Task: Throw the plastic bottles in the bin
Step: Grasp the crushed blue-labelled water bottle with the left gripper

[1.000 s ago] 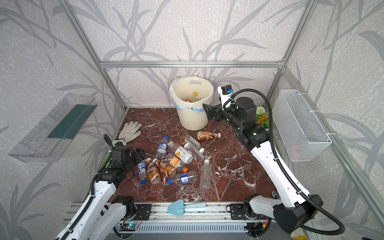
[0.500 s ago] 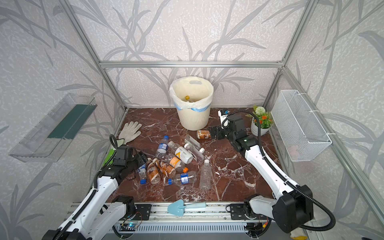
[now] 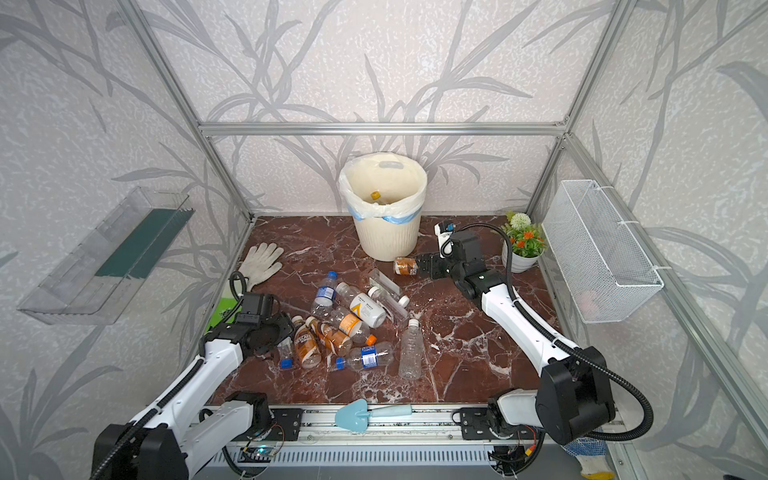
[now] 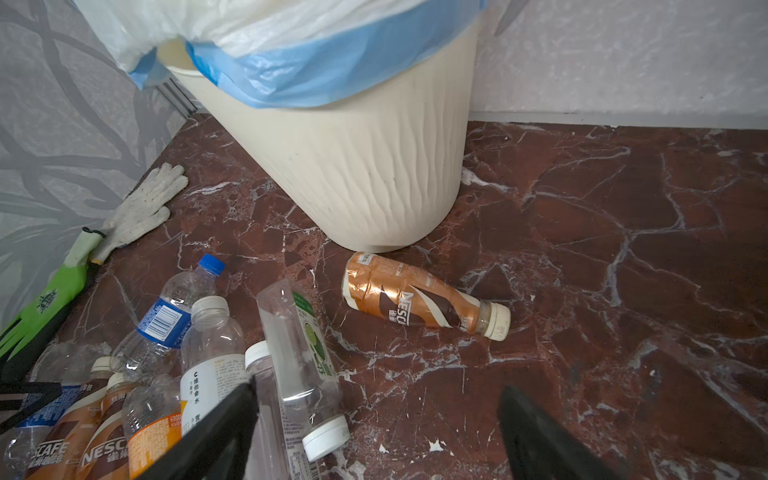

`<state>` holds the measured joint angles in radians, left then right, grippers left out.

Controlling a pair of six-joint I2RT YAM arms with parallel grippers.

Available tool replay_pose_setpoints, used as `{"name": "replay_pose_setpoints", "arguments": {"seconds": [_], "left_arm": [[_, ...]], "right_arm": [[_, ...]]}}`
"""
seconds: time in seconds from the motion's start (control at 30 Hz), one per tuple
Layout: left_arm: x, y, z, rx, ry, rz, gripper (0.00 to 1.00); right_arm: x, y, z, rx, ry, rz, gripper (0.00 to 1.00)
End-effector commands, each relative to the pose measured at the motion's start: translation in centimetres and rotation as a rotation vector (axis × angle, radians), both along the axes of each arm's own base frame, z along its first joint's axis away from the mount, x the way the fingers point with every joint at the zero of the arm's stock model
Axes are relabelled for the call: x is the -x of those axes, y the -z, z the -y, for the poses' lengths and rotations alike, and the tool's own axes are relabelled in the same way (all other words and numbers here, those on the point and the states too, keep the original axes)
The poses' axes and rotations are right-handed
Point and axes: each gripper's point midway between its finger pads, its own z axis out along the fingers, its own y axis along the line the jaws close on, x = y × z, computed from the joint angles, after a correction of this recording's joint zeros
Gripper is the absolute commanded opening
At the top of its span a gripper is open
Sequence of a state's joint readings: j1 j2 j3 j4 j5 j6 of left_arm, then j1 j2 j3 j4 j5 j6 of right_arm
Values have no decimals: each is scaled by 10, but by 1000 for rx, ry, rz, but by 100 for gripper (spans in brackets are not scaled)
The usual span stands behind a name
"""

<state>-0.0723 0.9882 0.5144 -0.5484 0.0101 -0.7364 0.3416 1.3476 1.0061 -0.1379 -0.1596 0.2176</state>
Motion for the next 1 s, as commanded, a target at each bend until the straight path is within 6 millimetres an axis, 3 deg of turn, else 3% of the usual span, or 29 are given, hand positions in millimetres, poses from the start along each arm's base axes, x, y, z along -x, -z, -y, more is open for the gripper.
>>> {"name": "replay_pose_setpoints", "arguments": {"seconds": [0.0, 0.43, 0.7, 0.97], "left_arm": [[5, 5, -4, -28, -2, -24, 61], [7, 14, -8, -62, 16, -62, 39], [5, -5, -18, -114, -13, -15, 28], [-3, -21, -25, -154, -29, 51, 26]], "right_arm": [[-4, -1, 1, -32, 7, 7, 91], [-17, 19, 7, -30, 25, -40, 92], [-16, 26, 9, -29, 37, -50, 92], [-13, 25, 12, -3, 39, -58, 91]]}}
